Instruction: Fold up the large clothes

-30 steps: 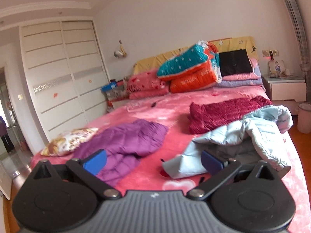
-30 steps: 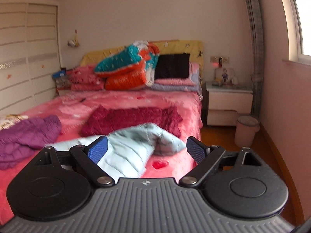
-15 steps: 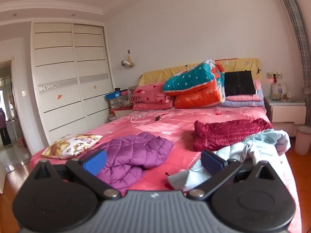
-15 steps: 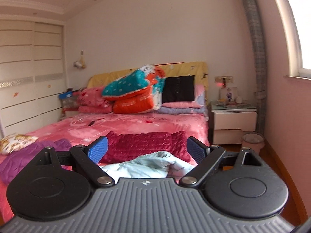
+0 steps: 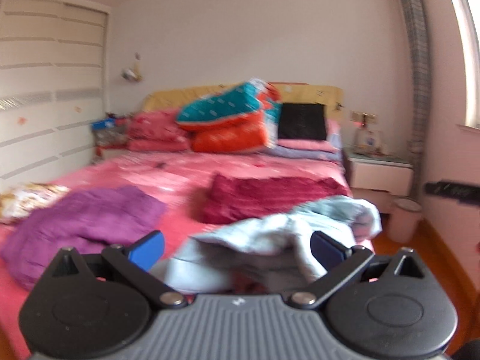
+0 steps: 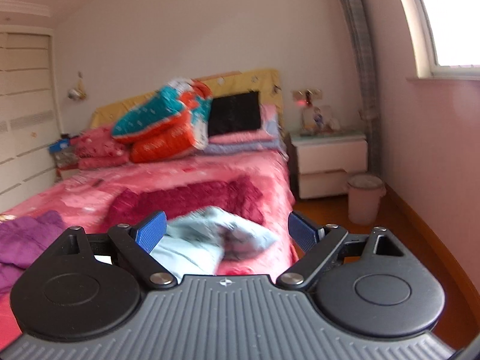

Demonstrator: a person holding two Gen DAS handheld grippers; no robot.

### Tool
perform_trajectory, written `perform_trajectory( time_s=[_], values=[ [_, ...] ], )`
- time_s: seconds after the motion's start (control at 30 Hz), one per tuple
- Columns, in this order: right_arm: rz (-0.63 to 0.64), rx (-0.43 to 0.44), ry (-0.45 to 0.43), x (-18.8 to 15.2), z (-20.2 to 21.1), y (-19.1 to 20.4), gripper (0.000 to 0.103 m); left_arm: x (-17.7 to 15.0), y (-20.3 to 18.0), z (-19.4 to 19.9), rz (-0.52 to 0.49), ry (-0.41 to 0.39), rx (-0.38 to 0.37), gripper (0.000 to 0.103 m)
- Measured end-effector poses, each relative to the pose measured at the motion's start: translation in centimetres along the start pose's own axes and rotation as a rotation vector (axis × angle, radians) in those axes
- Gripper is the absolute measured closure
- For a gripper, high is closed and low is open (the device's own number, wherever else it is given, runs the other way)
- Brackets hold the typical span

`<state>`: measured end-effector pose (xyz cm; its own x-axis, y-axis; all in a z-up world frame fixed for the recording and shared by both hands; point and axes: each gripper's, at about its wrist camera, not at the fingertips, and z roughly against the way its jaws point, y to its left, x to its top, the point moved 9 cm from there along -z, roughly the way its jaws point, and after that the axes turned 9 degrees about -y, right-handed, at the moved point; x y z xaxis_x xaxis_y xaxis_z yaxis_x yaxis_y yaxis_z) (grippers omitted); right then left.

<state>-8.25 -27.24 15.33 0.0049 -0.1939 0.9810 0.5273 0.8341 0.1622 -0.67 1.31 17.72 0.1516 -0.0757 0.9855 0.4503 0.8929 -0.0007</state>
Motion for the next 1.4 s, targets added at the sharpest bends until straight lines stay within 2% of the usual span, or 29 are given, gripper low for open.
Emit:
perform_trajectory(
  time_s=[0.23, 0.37, 0.53, 0.6, 0.67, 0.8, 0.87, 0.93, 0.97, 1.07, 1.23, 1.4],
  values=[
    [-0.031, -0.035, 0.084, -7.5, -4.0, -2.3, 0.000, -4.7, -5.6, -5.1, 0.060, 0.083, -0.138, 0.001],
    [-0.026, -0.017, 0.120, -10.6, -5.4, -2.4, 0.000, -6.9, -7.1, -7.6, 0.090, 0.122, -0.147, 0.002],
    [-0.011, -0.003, 0.134, -11.8, -6.5, -2.8, 0.000, -8.7, -7.9, -10.6, 0.148, 0.187, -0.134, 0.004],
    [0.005, -0.006, 0.144, -12.0, -7.2, -3.2, 0.000, -8.9, -8.1, -11.6, 0.158, 0.202, -0.129, 0.010],
    [0.001, 0.003, 0.155, -11.5, -8.1, -3.6, 0.000, -9.0, -8.2, -12.5, 0.159, 0.220, -0.111, 0.024],
    [0.012, 0.029, 0.175, -12.0, -8.4, -3.6, 0.000, -9.3, -8.2, -14.1, 0.153, 0.246, -0.082, 0.043],
    [0.021, 0.035, 0.197, -12.6, -8.4, -3.8, 0.000, -9.4, -8.0, -14.6, 0.155, 0.251, -0.054, 0.069],
    [0.021, 0.038, 0.222, -13.2, -8.3, -4.1, 0.000, -9.5, -7.5, -14.9, 0.189, 0.265, -0.031, 0.084],
    [0.016, 0.040, 0.229, -13.3, -8.4, -4.3, 0.000, -9.5, -7.4, -15.0, 0.195, 0.269, -0.017, 0.088],
    [-0.003, 0.034, 0.237, -13.4, -8.5, -4.9, 0.000, -8.8, -7.1, -14.5, 0.200, 0.242, 0.000, 0.096],
    [-0.042, 0.018, 0.256, -13.7, -8.8, -5.8, 0.000, -5.4, -5.9, -12.4, 0.247, 0.147, 0.014, 0.099],
    [-0.073, 0.006, 0.270, -14.1, -9.0, -6.4, 0.000, -1.2, -1.8, -9.1, 0.339, 0.051, 0.054, 0.100]
  ],
)
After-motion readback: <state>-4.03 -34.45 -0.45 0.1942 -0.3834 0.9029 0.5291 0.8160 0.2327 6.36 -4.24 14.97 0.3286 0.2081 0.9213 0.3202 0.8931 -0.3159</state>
